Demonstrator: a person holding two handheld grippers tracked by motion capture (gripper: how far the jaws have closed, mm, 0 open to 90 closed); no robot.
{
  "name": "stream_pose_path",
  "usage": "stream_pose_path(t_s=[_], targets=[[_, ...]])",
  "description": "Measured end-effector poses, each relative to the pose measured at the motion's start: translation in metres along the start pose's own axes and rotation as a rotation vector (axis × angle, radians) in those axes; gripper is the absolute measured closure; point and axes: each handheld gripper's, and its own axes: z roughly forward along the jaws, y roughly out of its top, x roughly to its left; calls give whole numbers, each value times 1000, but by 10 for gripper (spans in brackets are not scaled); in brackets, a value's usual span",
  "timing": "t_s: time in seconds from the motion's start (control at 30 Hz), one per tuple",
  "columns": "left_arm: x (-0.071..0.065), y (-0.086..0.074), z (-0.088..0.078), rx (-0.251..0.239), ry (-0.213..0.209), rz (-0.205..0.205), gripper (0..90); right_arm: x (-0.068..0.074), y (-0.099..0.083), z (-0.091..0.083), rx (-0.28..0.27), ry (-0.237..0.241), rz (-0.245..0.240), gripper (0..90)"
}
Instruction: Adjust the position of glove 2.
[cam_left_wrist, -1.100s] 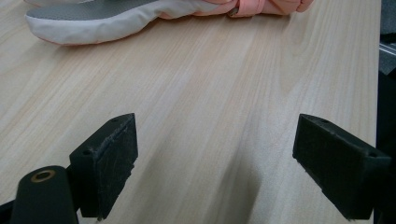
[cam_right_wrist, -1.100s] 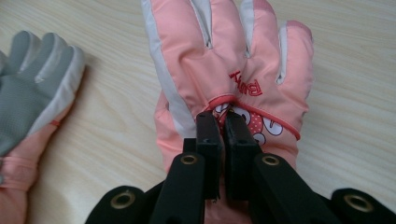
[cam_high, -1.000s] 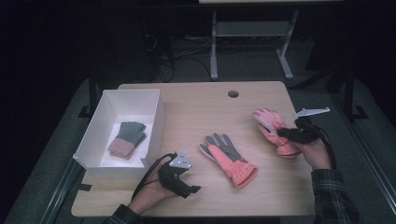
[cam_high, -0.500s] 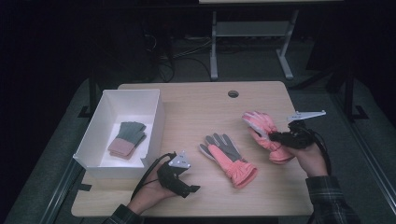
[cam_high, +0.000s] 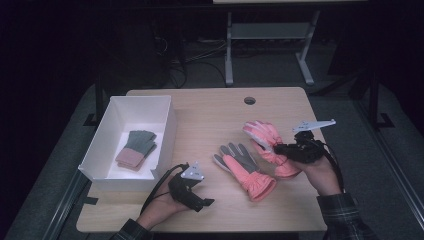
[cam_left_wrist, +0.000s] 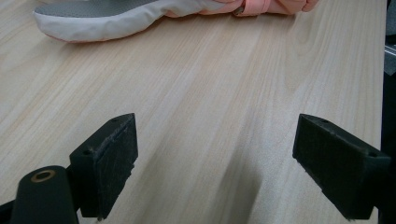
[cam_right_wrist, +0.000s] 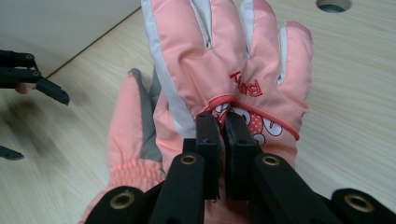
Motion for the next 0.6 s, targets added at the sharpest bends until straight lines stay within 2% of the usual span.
stream_pose_path(t_s=[0.33,0.43,0.6], targets=[[0,0,0,-4,-2,-2,136,30,9,13,19,26,-38,862],[-1,0,0,-3,-4,-1,136,40,11,21,39,37,-52,862],[0,-1,-1,5,-4,5,136,47,13,34,59,41,-64,861]])
